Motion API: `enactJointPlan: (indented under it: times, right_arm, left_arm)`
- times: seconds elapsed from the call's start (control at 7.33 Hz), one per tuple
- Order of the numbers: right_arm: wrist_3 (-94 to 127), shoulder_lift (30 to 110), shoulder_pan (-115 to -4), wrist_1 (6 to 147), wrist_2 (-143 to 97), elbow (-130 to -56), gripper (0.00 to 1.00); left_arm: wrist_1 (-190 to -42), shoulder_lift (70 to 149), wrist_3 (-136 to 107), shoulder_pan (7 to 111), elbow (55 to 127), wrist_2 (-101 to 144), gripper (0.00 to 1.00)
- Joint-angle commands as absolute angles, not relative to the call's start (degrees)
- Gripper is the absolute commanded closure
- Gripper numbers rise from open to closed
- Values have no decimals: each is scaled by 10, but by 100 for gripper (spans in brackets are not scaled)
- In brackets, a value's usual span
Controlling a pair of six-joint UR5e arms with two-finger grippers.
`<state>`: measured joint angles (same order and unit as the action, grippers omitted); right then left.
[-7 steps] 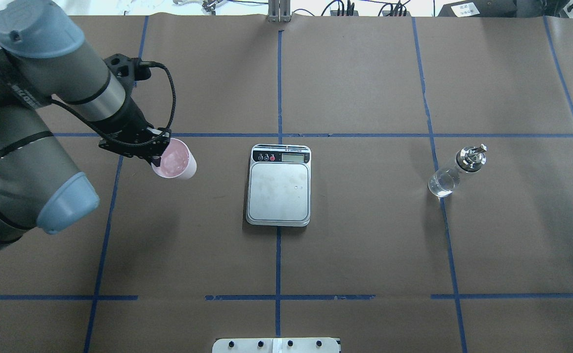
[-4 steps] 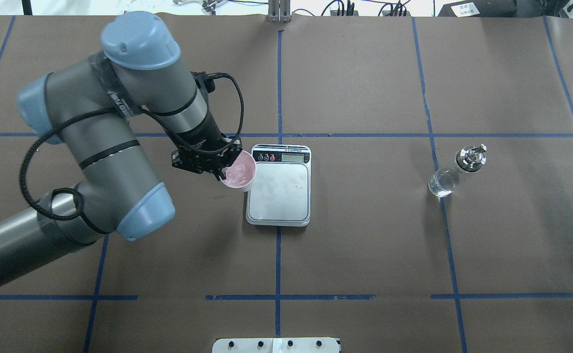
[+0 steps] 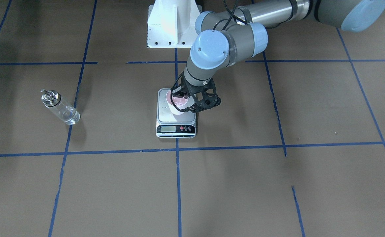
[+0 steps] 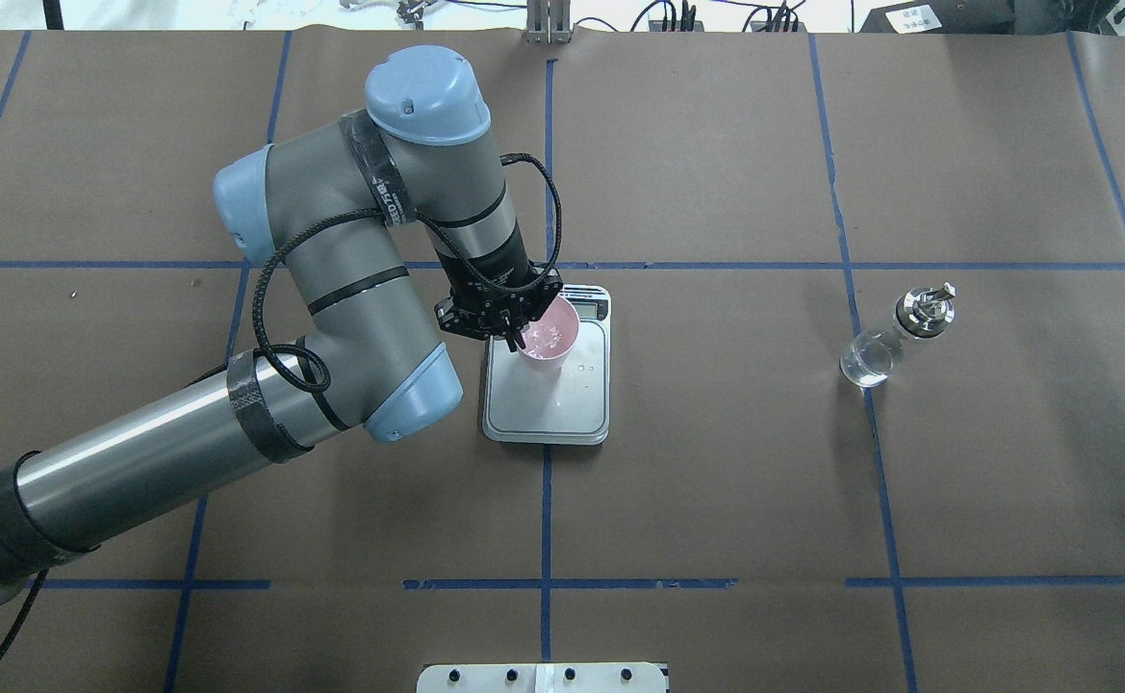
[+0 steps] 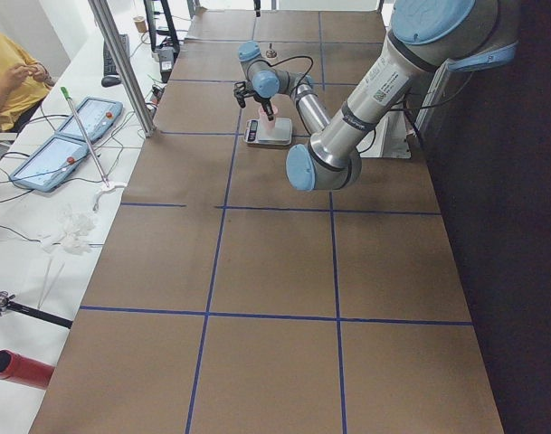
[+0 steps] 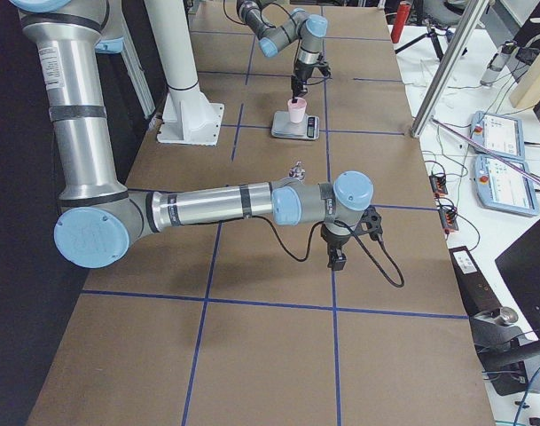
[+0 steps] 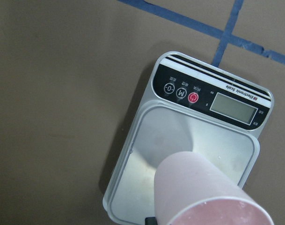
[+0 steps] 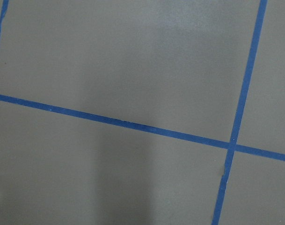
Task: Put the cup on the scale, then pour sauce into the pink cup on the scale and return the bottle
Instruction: 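Carry the pink cup with the left gripper onto the scale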
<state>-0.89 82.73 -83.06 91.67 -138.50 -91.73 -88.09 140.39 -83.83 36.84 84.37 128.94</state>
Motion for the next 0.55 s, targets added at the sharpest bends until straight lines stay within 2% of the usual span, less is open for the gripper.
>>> enactJointPlan:
  times: [0.0,0.41]
  right_arm:
    - [-9,828,-831,917,-1385,-918,0]
    - [-9,828,-831,917,-1384,-919,0]
  left_arm:
    - [-883,1406,-852,367,837,1293,100]
    - [-884,1404,-851,366,838,1294,100]
